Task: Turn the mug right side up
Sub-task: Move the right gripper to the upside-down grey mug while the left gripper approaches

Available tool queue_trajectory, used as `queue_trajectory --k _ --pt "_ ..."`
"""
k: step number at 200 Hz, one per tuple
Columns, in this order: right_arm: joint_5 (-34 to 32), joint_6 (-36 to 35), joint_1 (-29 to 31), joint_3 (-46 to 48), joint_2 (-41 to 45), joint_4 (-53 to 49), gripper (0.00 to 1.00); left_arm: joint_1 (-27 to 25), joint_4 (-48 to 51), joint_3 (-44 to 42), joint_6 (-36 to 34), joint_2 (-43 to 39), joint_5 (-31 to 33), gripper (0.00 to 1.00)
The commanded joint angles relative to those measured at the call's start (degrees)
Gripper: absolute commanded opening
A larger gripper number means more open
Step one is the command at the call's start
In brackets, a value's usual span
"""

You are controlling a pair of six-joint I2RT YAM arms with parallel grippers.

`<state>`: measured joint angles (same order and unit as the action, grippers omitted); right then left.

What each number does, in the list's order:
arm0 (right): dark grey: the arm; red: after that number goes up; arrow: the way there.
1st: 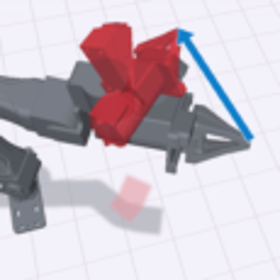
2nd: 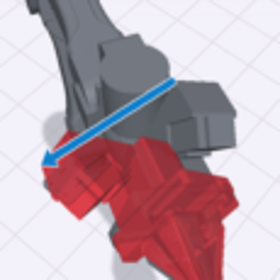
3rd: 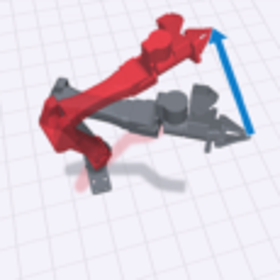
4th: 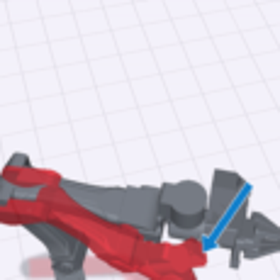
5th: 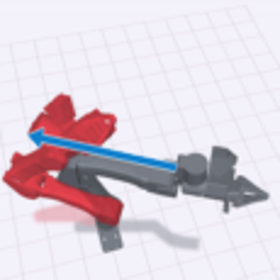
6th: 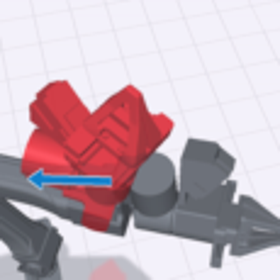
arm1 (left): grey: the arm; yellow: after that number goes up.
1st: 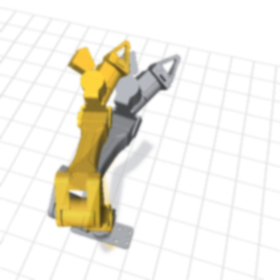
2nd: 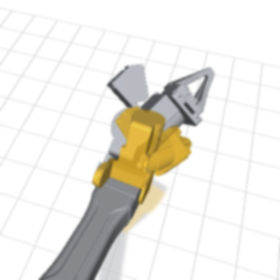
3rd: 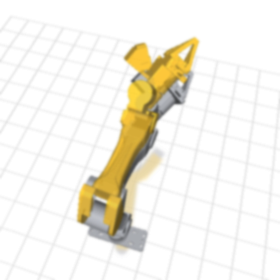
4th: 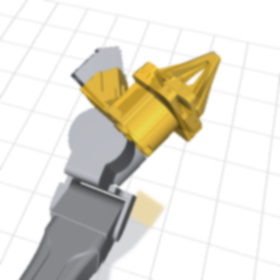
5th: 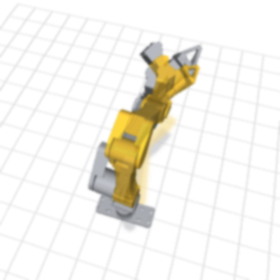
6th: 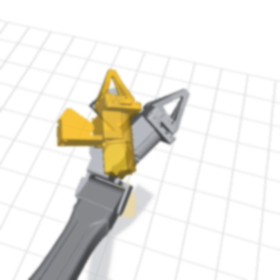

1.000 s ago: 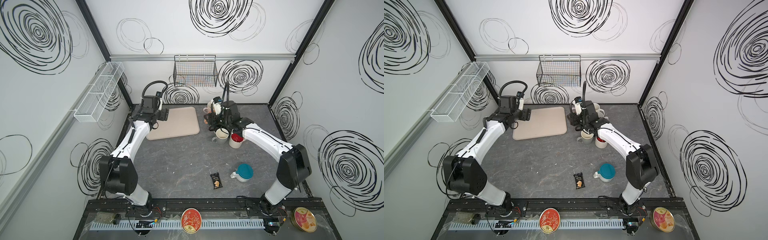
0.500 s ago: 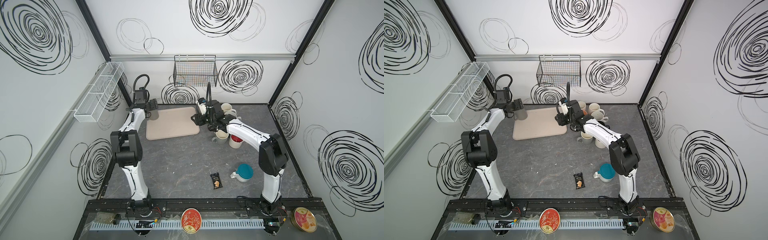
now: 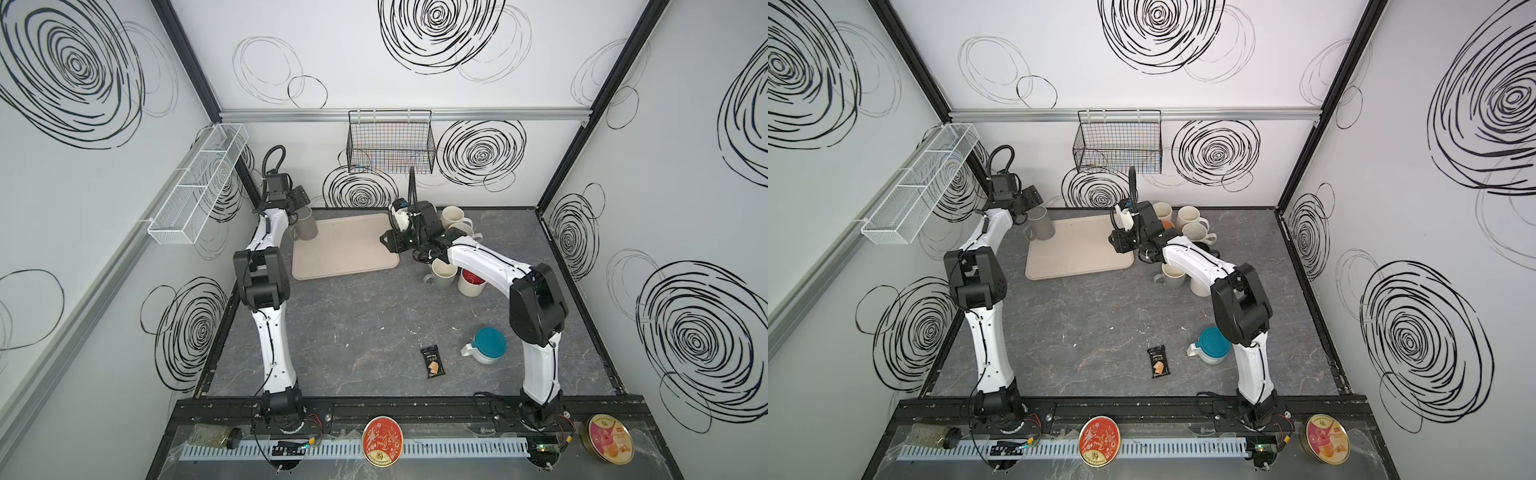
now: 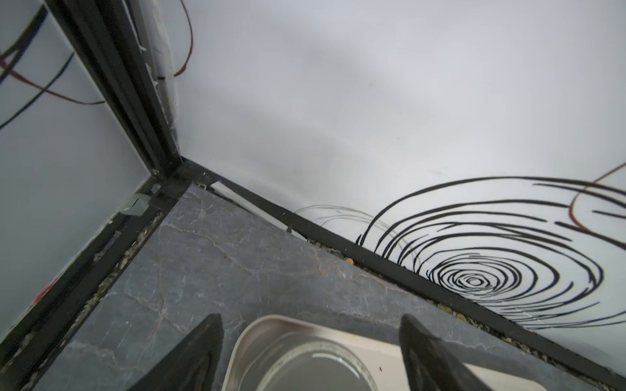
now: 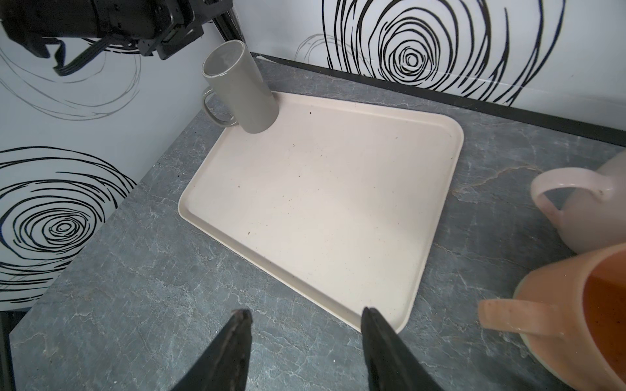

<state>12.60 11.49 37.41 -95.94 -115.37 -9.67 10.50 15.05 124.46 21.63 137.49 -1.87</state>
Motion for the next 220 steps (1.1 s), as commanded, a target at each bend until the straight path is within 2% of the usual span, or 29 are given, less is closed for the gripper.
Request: queue_trajectory --k 1,21,54,105,136,155,191,220 --pt "0.5 -0.5 0.4 -0.9 -0.4 -0.8 0.56 0.6 -0.2 3.6 2.4 3.7 -4.6 0.82" --pt "0.5 -0.7 0.4 -1.1 -0.2 -1.0 0.56 0.6 -0.3 4.4 3.9 5.2 -7.5 0.77" --pt "-0.1 -0.9 0.3 0.1 0.8 -1.0 0.56 0.2 1.4 1.8 3.2 3.3 -10.0 0.74" --pt "0.1 -0.1 0.5 4.0 3.5 1.1 0.56 -1.9 -4.8 -15.4 2.9 -6.4 -13.8 0.67" --pt "0.3 0.1 0.7 5.7 4.9 0.8 0.56 -5.3 -5.3 -20.6 4.0 -8.8 -16.1 0.59" --pt "0.2 0.5 0.9 7.0 5.7 0.7 0.56 -8.0 -5.7 -25.0 4.7 -11.4 -16.0 0.59" --pt "-0.2 2.2 1.8 9.9 6.6 2.0 0.56 -12.2 -20.2 -41.5 13.5 -19.7 -15.7 0.54" --pt "1.5 4.8 1.9 9.8 5.0 1.6 0.56 -15.8 -23.7 -45.8 16.8 -22.2 -15.8 0.54"
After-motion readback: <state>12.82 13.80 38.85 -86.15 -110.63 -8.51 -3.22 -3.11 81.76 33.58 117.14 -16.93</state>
